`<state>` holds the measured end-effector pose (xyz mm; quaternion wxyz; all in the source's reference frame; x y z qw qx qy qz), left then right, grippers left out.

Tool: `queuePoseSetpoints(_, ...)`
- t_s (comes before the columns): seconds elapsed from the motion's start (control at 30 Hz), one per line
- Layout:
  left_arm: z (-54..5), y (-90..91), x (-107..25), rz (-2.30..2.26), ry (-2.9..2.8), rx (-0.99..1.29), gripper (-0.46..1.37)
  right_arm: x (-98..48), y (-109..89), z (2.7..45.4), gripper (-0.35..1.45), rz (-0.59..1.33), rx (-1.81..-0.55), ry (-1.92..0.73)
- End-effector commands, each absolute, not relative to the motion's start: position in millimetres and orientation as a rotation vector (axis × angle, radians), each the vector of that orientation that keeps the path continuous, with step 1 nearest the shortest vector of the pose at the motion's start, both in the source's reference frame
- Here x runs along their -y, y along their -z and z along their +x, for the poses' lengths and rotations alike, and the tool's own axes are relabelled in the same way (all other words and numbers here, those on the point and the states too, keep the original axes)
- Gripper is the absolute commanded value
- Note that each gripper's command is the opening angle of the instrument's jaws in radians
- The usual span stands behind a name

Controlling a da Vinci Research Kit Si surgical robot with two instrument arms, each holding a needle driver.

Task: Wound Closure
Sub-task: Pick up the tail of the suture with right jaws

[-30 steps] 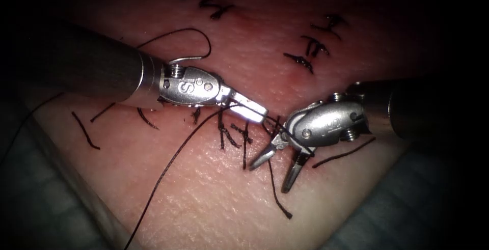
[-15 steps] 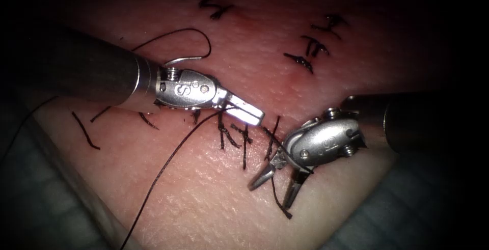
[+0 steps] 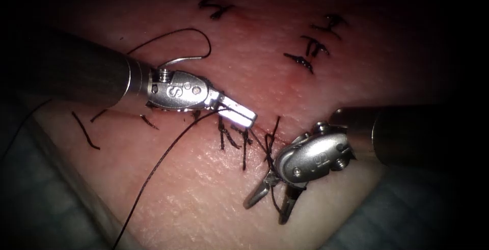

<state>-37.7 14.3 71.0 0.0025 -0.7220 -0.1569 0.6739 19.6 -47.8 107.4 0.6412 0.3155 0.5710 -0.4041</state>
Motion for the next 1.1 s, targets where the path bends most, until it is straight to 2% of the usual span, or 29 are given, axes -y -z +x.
queuePoseSetpoints(0.03, -37.7, -71.0, -14.4, -2.268, -2.116, 0.502, -0.35, 47.7, -107.5, 19.5, 0.46, 0.746, -1.302, 0.933)
queuePoseSetpoints(0.07, -37.6, -70.9, -14.4, -2.268, -2.116, 0.502, -0.35, 47.6, -107.4, 19.5, -0.08, 0.76, -1.302, 0.947)
queuePoseSetpoints(0.1, -37.6, -71.0, -14.4, -2.268, -2.116, 0.502, -0.35, 47.5, -107.4, 19.5, -0.35, 0.777, -1.302, 0.954)
queuePoseSetpoints(0.33, -37.8, -71.0, -14.5, -2.266, -2.116, 0.499, -0.35, 46.3, -107.0, 19.4, -0.35, 0.744, -1.362, 0.916)
queuePoseSetpoints(1.1, -37.7, -71.0, -14.2, -2.267, -2.118, 0.5, -0.35, 45.8, -106.7, 20.0, -0.35, 0.761, -1.341, 0.861)
